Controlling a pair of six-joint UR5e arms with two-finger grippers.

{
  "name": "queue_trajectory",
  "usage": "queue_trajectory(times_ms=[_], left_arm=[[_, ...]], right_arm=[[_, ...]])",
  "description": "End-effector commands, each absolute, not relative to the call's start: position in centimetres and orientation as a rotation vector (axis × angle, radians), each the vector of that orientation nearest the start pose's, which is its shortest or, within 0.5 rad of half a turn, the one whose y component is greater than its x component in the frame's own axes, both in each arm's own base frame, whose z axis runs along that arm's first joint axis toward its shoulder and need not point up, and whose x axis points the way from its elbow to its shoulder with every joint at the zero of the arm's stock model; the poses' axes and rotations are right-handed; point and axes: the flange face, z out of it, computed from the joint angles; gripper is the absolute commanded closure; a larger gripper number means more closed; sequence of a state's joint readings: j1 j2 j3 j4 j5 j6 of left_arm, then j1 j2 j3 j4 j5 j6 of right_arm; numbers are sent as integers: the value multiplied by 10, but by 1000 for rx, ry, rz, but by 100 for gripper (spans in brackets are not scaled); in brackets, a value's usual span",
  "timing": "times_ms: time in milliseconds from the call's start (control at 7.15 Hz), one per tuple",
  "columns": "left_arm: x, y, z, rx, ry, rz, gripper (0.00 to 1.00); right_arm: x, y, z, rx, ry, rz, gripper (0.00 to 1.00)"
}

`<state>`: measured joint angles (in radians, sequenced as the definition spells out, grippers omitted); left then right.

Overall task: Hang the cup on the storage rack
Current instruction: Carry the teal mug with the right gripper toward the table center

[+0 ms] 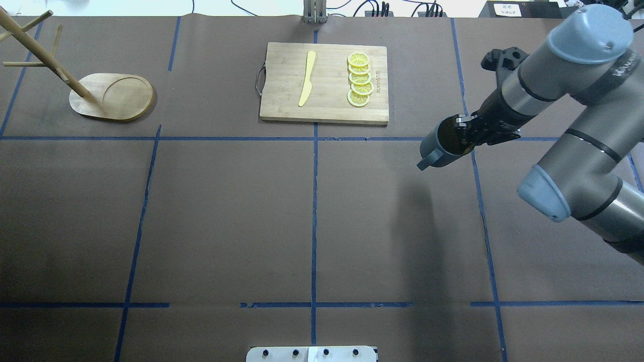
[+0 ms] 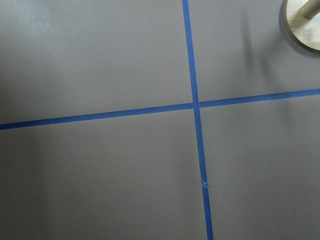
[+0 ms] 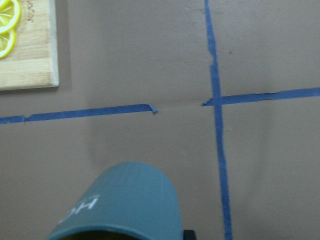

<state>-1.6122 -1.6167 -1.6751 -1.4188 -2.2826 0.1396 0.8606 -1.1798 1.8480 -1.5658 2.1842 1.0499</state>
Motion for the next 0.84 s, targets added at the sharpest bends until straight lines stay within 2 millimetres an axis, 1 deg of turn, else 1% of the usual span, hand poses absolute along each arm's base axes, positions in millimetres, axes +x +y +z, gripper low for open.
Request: queue_trajectory(times_ms=[0, 140, 280, 419, 559, 699], left_arm=[[-89, -504, 605, 61, 709, 93, 0], [-88, -504, 605, 61, 709, 94, 0], [-89, -504, 605, 61, 709, 93, 0], [-88, -504, 605, 61, 709, 94, 0], [-88, -504, 605, 61, 709, 94, 0], [-88, -504, 605, 59, 710, 94, 0]], right_arm=[[-384, -485, 266, -93, -875, 173, 100], [-413, -467, 254, -149, -871, 250, 100], [-443, -448, 240, -145, -856, 304, 100], [-463, -436, 227, -154, -820, 325, 100], [-491, -438, 200, -194, -784, 368, 100], [-525, -435, 186, -231, -758, 411, 100]])
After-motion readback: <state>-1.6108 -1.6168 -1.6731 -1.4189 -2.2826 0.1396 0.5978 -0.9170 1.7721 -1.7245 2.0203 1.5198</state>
